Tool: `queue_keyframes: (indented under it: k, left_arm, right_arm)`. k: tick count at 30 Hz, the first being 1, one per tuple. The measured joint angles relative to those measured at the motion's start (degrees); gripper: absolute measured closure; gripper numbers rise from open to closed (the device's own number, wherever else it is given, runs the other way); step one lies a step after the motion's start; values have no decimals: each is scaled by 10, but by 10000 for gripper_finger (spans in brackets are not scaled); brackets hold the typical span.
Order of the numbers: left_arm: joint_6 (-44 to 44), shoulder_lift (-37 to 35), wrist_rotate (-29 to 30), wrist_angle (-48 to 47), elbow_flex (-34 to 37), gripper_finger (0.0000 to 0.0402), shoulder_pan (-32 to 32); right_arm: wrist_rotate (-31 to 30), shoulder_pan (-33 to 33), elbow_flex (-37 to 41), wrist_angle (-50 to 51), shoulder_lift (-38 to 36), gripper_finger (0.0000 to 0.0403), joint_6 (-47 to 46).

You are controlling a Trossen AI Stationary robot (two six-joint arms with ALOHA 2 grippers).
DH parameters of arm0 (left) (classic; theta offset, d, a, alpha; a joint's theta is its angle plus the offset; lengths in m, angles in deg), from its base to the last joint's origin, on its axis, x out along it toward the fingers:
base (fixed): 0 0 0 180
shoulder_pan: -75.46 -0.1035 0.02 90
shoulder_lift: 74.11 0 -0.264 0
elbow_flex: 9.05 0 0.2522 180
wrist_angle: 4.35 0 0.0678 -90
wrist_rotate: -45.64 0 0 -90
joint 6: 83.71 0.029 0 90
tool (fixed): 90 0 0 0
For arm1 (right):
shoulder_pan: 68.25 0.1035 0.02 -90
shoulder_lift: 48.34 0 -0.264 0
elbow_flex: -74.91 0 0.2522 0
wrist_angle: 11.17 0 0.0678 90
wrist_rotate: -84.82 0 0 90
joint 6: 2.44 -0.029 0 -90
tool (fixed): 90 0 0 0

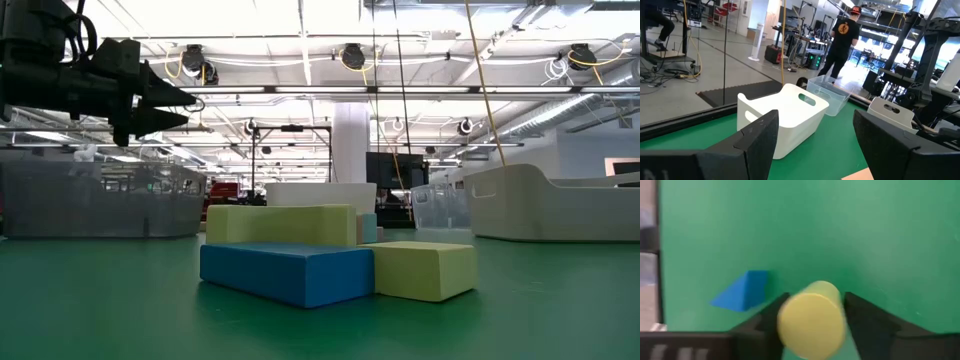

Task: Sort & place blocks by color
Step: Put the top right green block into the transparent bin

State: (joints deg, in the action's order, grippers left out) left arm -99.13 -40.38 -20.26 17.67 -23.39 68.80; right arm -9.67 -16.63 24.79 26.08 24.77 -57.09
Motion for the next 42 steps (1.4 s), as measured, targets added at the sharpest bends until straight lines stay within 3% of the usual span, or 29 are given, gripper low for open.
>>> queue_keyframes:
  k: [2,12,18,25,33,40,42]
  left_arm:
    - [0,0,0,0,0,144,0]
    - [0,0,0,0,0,144,0]
    - [0,0,0,0,0,144,0]
    - [0,0,0,0,0,144,0]
    - [0,0,0,0,0,144,0]
    - [0,0,0,0,0,144,0]
    - [0,0,0,0,0,144,0]
  right_arm:
    - [-1,0,0,-11,0,293,0]
    - [-3,-8,0,-23,-20,292,-40]
    - [-70,-58,0,-23,-80,292,-31]
    - [-192,-174,0,-28,-164,292,10]
    - [-247,-344,0,-78,-227,292,79]
    - [-331,-506,0,-84,-237,280,122]
    - [-331,-555,0,-84,-237,280,123]
